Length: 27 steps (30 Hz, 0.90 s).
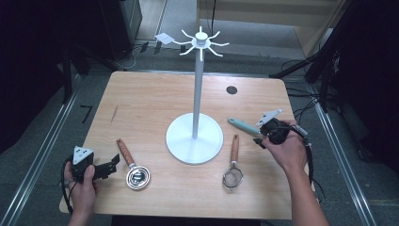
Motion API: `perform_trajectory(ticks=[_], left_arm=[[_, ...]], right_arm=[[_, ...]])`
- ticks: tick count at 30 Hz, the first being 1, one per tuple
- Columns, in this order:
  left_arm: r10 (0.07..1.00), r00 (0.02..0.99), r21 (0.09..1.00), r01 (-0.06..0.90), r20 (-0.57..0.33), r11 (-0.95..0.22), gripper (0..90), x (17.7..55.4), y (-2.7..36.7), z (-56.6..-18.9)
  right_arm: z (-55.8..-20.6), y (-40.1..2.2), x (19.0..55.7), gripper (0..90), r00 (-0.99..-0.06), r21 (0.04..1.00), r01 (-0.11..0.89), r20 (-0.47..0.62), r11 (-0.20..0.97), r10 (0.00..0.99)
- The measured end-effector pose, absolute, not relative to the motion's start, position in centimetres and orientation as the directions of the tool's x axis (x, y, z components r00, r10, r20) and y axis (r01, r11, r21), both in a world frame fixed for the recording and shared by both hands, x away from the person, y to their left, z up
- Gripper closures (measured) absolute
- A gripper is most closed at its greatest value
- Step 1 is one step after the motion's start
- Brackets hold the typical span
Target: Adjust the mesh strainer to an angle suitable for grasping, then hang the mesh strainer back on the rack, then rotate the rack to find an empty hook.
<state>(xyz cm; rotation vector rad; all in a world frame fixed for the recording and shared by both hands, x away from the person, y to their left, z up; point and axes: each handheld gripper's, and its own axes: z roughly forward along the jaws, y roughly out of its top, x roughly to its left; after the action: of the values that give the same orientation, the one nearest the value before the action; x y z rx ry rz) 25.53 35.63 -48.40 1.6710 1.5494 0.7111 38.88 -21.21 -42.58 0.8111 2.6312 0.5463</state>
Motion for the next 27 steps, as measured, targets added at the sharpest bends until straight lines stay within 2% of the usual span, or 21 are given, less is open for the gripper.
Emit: perform_trajectory(ticks=[13, 14, 27], left_arm=[[0.989, 0.120, 0.813, 0.583, -0.085, -0.001, 0.0, 25.5, 35.6, -48.4], [0.989, 0.122, 0.814, 0.581, -0.085, -0.001, 0.0, 25.5, 35.6, -48.4], [0.989, 0.122, 0.813, 0.582, -0.087, -0.001, 0.0, 25.5, 35.7, -48.4]], right_arm=[[-43.0, -20.6, 41.9, 54.6, -0.822, 0.362, 0.468, -0.157, 0.806, 0.548], [-43.1, -20.3, 42.5, 56.3, -0.834, 0.334, 0.463, -0.150, 0.821, 0.531], [-44.4, -19.7, 45.2, 67.1, -0.819, 0.224, 0.527, -0.126, 0.820, 0.561]])
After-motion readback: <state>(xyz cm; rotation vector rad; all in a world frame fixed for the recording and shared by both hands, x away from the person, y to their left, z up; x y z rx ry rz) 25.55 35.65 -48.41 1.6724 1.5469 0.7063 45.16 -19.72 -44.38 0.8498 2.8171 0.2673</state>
